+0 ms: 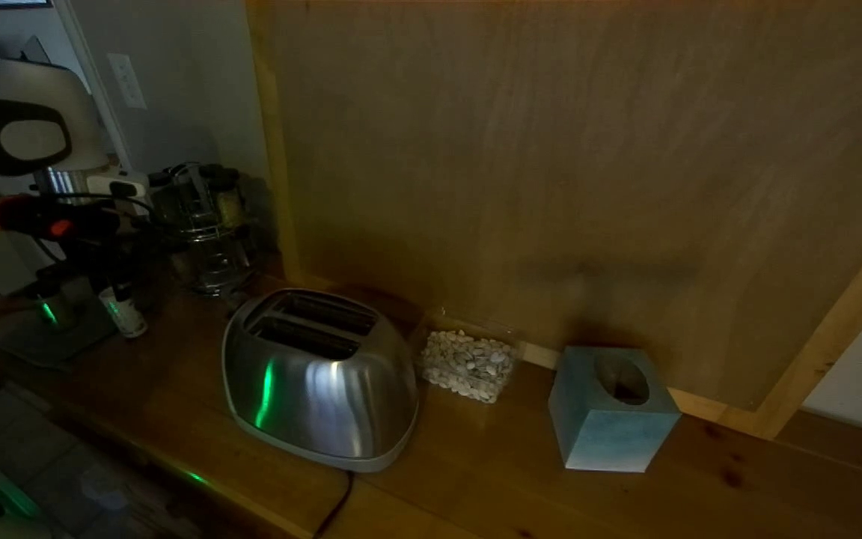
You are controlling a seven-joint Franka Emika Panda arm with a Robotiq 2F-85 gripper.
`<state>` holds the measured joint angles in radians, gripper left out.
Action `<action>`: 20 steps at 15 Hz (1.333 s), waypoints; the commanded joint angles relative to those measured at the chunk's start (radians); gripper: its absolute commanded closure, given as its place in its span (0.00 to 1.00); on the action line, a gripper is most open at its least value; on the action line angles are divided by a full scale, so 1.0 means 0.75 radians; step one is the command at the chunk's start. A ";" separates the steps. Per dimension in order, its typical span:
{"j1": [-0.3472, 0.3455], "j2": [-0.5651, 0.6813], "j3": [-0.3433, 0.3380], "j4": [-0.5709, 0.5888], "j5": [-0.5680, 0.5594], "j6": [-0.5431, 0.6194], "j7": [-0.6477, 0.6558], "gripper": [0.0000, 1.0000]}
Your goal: Twist around the spice rack then put the bottle on the rack
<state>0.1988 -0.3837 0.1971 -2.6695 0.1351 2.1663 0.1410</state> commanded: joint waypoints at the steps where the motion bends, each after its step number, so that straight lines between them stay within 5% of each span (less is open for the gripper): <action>1: 0.009 -0.012 -0.012 -0.027 0.032 0.037 -0.018 0.27; 5: 0.007 -0.006 -0.012 -0.025 0.029 0.035 -0.017 0.02; 6: 0.007 -0.003 -0.013 -0.024 0.030 0.035 -0.018 0.39; 8: 0.006 0.002 -0.012 -0.024 0.027 0.037 -0.015 0.40; 13: 0.002 0.032 -0.020 -0.018 0.032 0.053 -0.021 0.76; 20: -0.037 -0.100 -0.042 0.088 -0.025 -0.158 0.023 0.80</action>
<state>0.1868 -0.3910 0.1724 -2.6534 0.1343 2.1514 0.1433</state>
